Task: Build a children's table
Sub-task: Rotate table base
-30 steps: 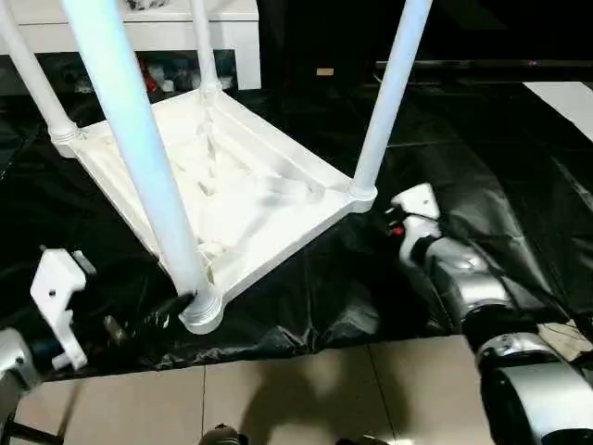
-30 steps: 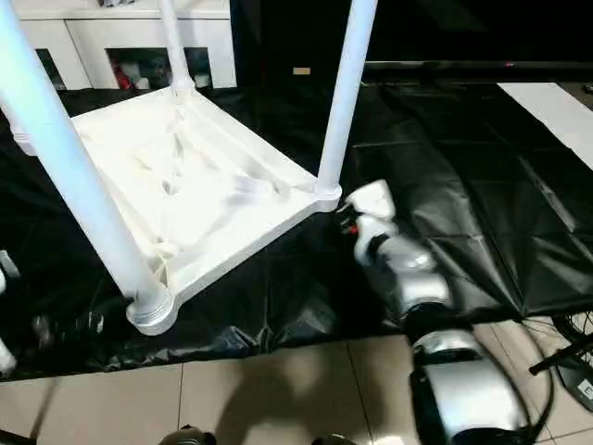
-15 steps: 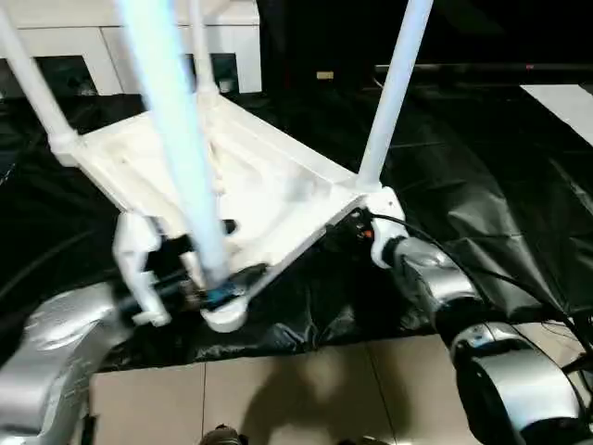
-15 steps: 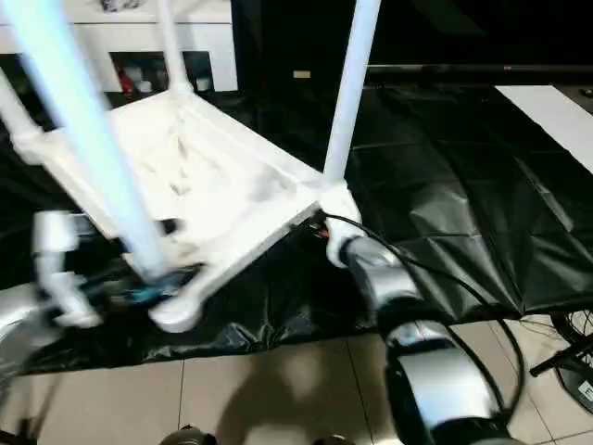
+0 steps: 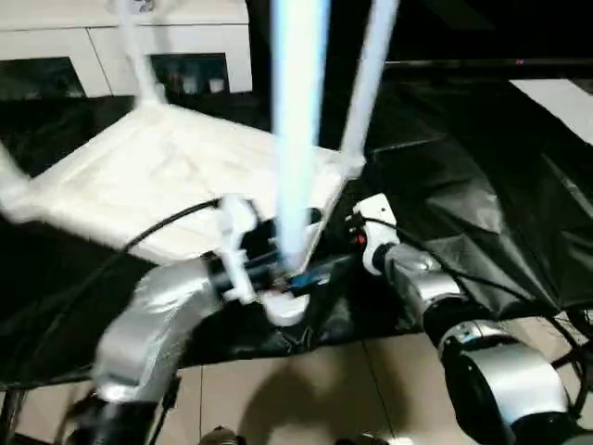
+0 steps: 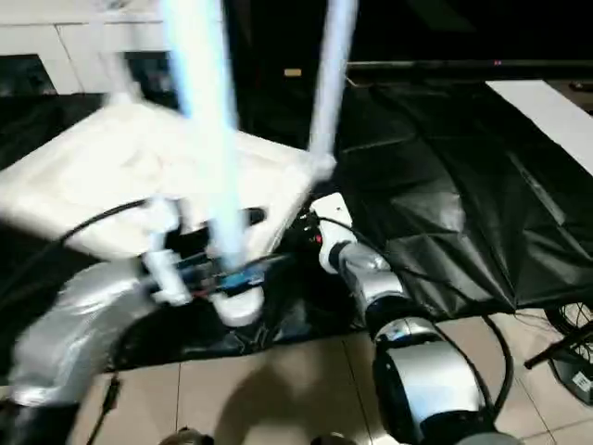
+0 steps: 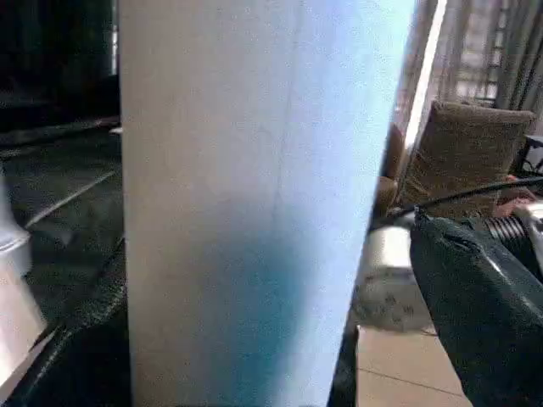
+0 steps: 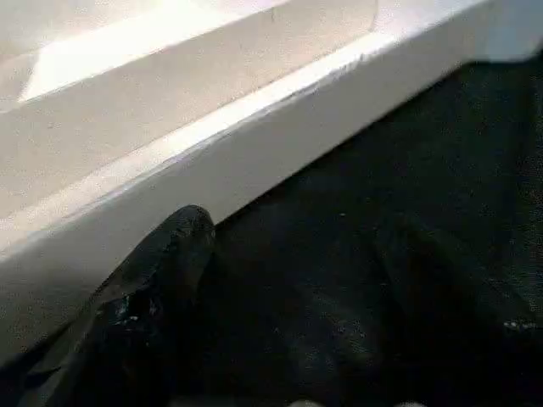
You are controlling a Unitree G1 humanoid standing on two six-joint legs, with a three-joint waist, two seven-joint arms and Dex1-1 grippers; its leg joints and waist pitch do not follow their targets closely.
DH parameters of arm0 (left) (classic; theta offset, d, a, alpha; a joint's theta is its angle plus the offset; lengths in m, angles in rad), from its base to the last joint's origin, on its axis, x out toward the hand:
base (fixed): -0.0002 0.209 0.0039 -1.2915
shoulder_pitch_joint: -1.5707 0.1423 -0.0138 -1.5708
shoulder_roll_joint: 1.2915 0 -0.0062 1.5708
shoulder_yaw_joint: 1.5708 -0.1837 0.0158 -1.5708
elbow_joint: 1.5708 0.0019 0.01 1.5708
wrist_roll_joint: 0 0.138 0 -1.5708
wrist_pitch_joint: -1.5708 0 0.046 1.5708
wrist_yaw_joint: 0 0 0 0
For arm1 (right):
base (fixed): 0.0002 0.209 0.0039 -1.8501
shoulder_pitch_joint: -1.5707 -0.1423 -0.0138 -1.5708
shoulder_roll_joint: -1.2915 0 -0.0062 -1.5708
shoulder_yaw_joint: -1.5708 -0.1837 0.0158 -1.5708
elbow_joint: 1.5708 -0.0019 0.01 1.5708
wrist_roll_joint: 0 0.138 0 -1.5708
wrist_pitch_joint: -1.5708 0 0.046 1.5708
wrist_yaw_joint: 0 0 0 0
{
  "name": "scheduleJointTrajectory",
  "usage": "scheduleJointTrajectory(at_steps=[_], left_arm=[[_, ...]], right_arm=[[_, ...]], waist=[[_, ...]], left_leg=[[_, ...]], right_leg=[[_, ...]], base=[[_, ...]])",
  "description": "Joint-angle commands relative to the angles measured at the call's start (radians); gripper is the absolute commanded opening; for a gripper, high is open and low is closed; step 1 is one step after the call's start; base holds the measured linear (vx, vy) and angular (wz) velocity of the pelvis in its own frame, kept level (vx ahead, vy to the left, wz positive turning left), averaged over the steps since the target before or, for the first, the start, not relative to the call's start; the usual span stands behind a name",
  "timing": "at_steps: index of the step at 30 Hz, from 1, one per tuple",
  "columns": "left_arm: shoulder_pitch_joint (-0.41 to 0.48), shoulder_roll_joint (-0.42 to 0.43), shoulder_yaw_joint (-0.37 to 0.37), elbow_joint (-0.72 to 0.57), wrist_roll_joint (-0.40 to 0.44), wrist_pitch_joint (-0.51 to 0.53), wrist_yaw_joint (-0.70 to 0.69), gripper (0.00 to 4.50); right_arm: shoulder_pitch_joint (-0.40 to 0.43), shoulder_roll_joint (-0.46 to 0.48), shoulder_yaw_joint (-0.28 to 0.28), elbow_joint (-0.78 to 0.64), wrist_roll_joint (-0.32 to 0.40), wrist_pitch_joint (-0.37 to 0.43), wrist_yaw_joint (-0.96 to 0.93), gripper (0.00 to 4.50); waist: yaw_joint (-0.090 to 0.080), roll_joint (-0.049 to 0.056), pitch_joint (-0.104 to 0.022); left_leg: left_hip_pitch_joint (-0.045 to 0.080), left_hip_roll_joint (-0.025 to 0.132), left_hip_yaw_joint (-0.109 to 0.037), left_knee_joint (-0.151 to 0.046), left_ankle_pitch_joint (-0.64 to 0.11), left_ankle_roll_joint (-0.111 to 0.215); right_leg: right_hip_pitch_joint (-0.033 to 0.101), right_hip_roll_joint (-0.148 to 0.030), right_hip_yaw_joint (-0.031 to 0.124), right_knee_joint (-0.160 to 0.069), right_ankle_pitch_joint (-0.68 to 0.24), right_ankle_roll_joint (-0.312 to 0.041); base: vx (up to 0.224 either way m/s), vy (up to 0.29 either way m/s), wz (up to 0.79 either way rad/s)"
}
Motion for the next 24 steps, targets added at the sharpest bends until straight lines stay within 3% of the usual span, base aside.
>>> scheduleJointTrajectory(at_steps=[1,3,6,9,11,13,14,16,18,19,20,21,22,23,24], left_arm=[[-0.034,-0.023,-0.061,0.010,0.026,-0.035,-0.006,4.44],[-0.060,-0.041,-0.072,0.064,0.062,-0.073,0.011,4.44],[-0.097,-0.052,-0.074,0.159,0.135,-0.132,0.063,4.44],[-0.153,-0.035,-0.058,0.291,0.219,-0.205,0.129,4.44],[-0.210,-0.023,-0.033,0.390,0.224,-0.230,0.136,4.44],[-0.222,-0.023,-0.029,0.410,0.227,-0.234,0.142,4.44],[-0.242,-0.024,-0.023,0.445,0.233,-0.253,0.144,4.44],[-0.291,-0.032,-0.006,0.533,0.243,-0.294,0.164,4.44],[-0.333,-0.041,0.009,0.612,0.251,-0.327,0.190,4.44],[-0.369,-0.047,0.022,0.680,0.263,-0.365,0.223,4.44],[-0.400,-0.054,0.036,0.737,0.261,-0.388,0.239,4.44],[-0.404,-0.054,0.038,0.745,0.260,-0.391,0.240,4.44],[-0.437,-0.067,0.057,0.804,0.248,-0.413,0.250,4.44],[-0.445,-0.074,0.064,0.821,0.240,-0.420,0.248,4.44],[-0.444,-0.074,0.064,0.819,0.239,-0.420,0.246,4.44]], right_arm=[[-0.045,0.045,0.014,0.003,-0.008,-0.021,0.012,3.56],[-0.048,0.047,0.011,0.008,-0.012,-0.024,0.003,3.56],[-0.052,0.042,0.001,0.015,-0.016,-0.030,-0.029,3.56],[-0.048,0.007,-0.023,0.019,-0.011,-0.036,-0.088,3.56],[-0.030,-0.046,-0.056,0.016,0.009,-0.042,-0.105,3.56],[-0.025,-0.057,-0.059,0.015,0.011,-0.043,-0.105,3.56],[-0.019,-0.071,-0.065,0.014,0.014,-0.045,-0.102,3.56],[-0.001,-0.103,-0.077,0.006,0.023,-0.050,-0.095,3.56],[0.011,-0.127,-0.085,0.002,0.028,-0.056,-0.089,3.56],[0.023,-0.146,-0.093,-0.003,0.032,-0.061,-0.087,3.56],[0.038,-0.165,-0.102,-0.015,0.039,-0.067,-0.075,3.56],[0.040,-0.167,-0.103,-0.017,0.040,-0.067,-0.073,3.56],[0.066,-0.189,-0.112,-0.045,0.047,-0.075,-0.054,3.56],[0.076,-0.196,-0.115,-0.058,0.049,-0.078,-0.045,3.56],[0.078,-0.196,-0.115,-0.061,0.049,-0.079,-0.043,3.56]], waist=[[0.008,0.020,-0.078],[0.006,0.023,-0.077],[0.006,0.024,-0.074],[0.007,0.023,-0.077],[0.014,0.027,-0.080],[0.019,0.026,-0.082],[0.024,0.033,-0.083],[0.028,0.029,-0.083],[0.028,0.038,-0.084],[0.025,0.032,-0.083],[0.025,0.045,-0.084],[0.025,0.036,-0.086],[0.025,0.042,-0.087],[0.027,0.040,-0.089],[0.026,0.035,-0.088]], left_leg=[[0.006,0.025,-0.008,-0.071,-0.284,-0.007],[0.007,0.025,-0.006,-0.070,-0.284,-0.004],[0.009,0.024,-0.007,-0.072,-0.316,-0.007],[0.011,0.021,-0.006,-0.070,-0.304,-0.007],[0.011,0.020,-0.005,-0.067,-0.273,-0.001],[0.013,0.020,-0.004,-0.065,-0.264,0.000],[0.013,0.020,-0.003,-0.063,-0.252,0.002],[0.010,0.018,-0.002,-0.062,-0.252,0.009],[0.009,0.017,-0.004,-0.061,-0.260,0.009],[0.006,0.015,-0.001,-0.060,-0.258,0.013],[0.008,0.013,-0.002,-0.058,-0.257,0.016],[0.005,0.012,-0.002,-0.056,-0.251,0.021],[0.001,0.012,-0.005,-0.055,-0.241,0.024],[0.003,0.010,-0.002,-0.051,-0.224,0.035],[-0.005,0.009,-0.002,-0.051,-0.204,0.049]], right_leg=[[0.057,-0.055,0.049,-0.060,-0.170,-0.243],[0.056,-0.053,0.049,-0.060,-0.158,-0.251],[0.055,-0.054,0.048,-0.069,-0.210,-0.235],[0.055,-0.055,0.049,-0.068,-0.213,-0.221],[0.055,-0.055,0.049,-0.066,-0.195,-0.225],[0.056,-0.054,0.049,-0.064,-0.183,-0.228],[0.054,-0.055,0.049,-0.062,-0.164,-0.237],[0.057,-0.054,0.048,-0.062,-0.160,-0.238],[0.060,-0.055,0.046,-0.064,-0.169,-0.235],[0.061,-0.054,0.046,-0.067,-0.170,-0.232],[0.061,-0.053,0.045,-0.068,-0.172,-0.230],[0.065,-0.053,0.044,-0.068,-0.169,-0.229],[0.069,-0.056,0.043,-0.066,-0.163,-0.232],[0.068,-0.054,0.042,-0.066,-0.154,-0.232],[0.073,-0.055,0.040,-0.066,-0.149,-0.236]], base=[[0.000,0.000,0.00],[0.000,0.000,0.00],[0.000,0.000,0.00],[0.000,0.000,0.00],[0.000,0.000,0.00],[0.000,0.000,0.00],[0.000,0.000,0.00],[0.000,0.000,0.00],[0.000,0.000,0.00],[0.000,0.000,0.00],[0.000,0.000,0.00],[0.000,0.000,0.00],[0.000,0.000,0.00],[0.000,0.000,0.00],[0.000,0.000,0.00]])
